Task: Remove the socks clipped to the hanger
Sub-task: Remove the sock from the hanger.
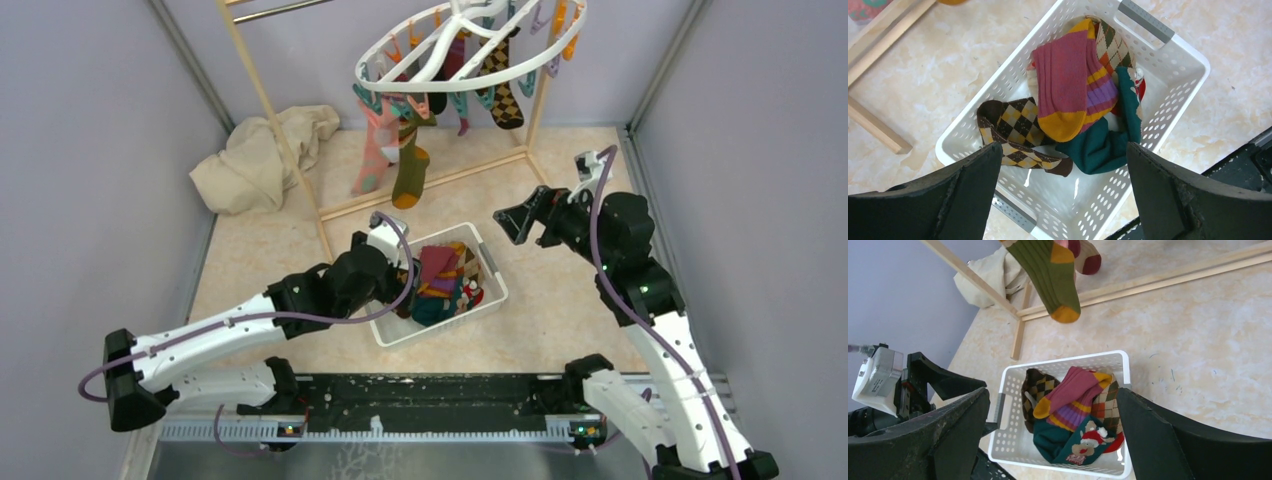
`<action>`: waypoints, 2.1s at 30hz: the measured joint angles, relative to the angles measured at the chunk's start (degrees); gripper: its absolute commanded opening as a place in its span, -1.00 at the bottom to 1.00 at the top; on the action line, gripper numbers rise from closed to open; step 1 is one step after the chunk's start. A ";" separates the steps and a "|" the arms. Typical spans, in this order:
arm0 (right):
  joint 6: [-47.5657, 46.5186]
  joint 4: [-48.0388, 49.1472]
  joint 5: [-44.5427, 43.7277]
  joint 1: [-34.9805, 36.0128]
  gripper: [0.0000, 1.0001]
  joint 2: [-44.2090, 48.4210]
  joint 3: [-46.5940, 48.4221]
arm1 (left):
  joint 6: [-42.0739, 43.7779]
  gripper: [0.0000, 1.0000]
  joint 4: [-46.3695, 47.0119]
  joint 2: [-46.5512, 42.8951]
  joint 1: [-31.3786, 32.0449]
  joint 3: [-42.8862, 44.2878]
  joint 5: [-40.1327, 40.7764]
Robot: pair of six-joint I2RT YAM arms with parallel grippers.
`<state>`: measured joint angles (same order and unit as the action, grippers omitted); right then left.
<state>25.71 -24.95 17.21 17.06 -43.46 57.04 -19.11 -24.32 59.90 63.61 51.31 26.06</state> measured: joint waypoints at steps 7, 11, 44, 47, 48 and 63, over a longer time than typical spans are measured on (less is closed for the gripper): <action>0.72 0.07 1.77 0.00 0.97 -0.81 -0.48 | -0.66 0.98 0.22 0.94 0.00 -0.17 0.04; 1.40 0.42 2.91 0.00 0.97 -0.85 -0.81 | -0.63 0.98 1.05 1.68 0.00 -0.17 0.24; 2.51 0.50 4.37 0.00 0.97 0.63 -4.61 | 1.60 0.98 23.52 -3.48 -15.43 -15.89 -5.27; 2.60 0.61 4.94 0.00 0.97 0.39 -4.42 | 3.28 0.98 30.05 -2.75 -15.50 -17.62 -7.10; 2.58 0.61 5.03 0.00 0.97 0.15 -4.26 | 4.00 0.98 32.57 -2.32 -15.50 -18.10 -7.61; 2.49 0.00 5.14 0.00 0.97 1.07 -2.86 | 14.91 0.98 58.12 20.41 -18.18 -13.18 -15.43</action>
<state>28.21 -24.95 22.35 17.06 -42.39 54.17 -4.21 33.80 80.31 45.43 38.13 10.63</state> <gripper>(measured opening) 0.982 0.989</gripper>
